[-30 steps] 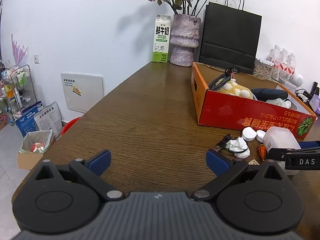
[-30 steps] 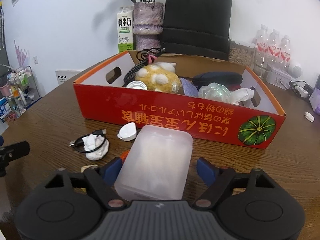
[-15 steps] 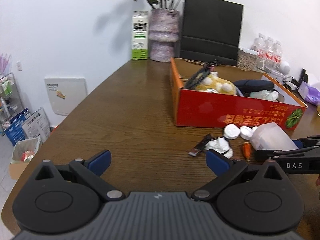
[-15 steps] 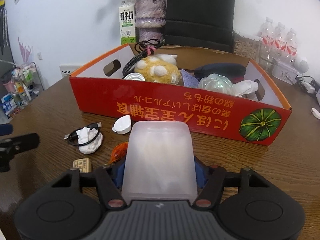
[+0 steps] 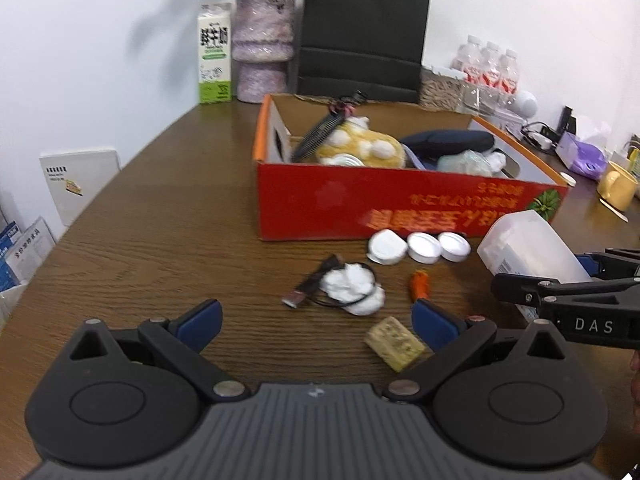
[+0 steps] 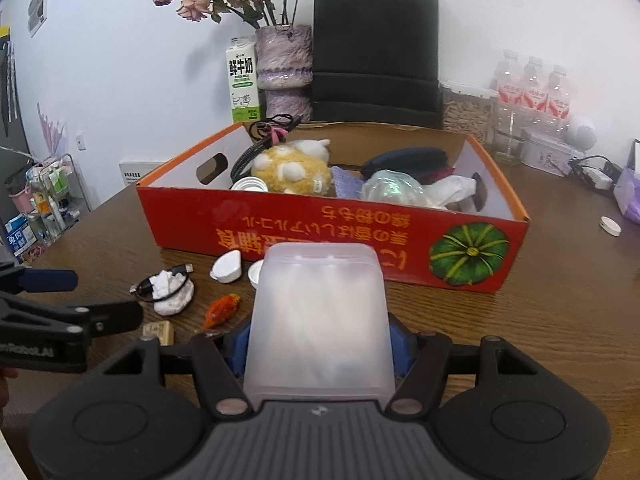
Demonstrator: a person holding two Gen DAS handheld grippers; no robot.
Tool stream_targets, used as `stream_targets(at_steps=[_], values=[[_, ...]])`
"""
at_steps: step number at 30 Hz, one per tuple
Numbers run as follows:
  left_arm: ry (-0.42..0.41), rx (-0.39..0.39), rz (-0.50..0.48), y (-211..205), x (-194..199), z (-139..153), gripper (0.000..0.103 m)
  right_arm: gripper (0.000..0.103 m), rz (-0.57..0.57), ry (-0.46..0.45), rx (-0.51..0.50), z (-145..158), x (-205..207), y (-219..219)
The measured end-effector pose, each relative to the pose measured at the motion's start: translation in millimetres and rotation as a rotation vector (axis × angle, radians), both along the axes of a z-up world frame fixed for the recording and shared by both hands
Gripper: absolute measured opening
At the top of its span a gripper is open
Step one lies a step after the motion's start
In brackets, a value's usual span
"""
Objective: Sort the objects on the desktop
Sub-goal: 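Grasp the small beige block with the left tool while the right tool holds the plastic box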
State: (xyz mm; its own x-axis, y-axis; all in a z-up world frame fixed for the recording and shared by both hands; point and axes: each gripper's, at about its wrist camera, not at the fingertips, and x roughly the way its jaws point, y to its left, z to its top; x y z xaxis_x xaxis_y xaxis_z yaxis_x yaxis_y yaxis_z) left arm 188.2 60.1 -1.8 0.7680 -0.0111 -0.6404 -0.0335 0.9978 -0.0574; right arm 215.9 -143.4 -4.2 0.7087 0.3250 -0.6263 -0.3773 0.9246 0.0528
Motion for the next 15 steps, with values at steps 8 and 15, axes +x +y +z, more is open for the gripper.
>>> stream_targets(at_steps=[8, 15], values=[[0.04, 0.012, 0.008, -23, 3, -12, 0.099, 0.064, -0.008, -0.001, 0.004, -5, -7, -20], [0.056, 0.023, 0.032, -35, 4, -15, 0.081, 0.064, -0.007, 0.001, 0.031, -8, -10, -35]])
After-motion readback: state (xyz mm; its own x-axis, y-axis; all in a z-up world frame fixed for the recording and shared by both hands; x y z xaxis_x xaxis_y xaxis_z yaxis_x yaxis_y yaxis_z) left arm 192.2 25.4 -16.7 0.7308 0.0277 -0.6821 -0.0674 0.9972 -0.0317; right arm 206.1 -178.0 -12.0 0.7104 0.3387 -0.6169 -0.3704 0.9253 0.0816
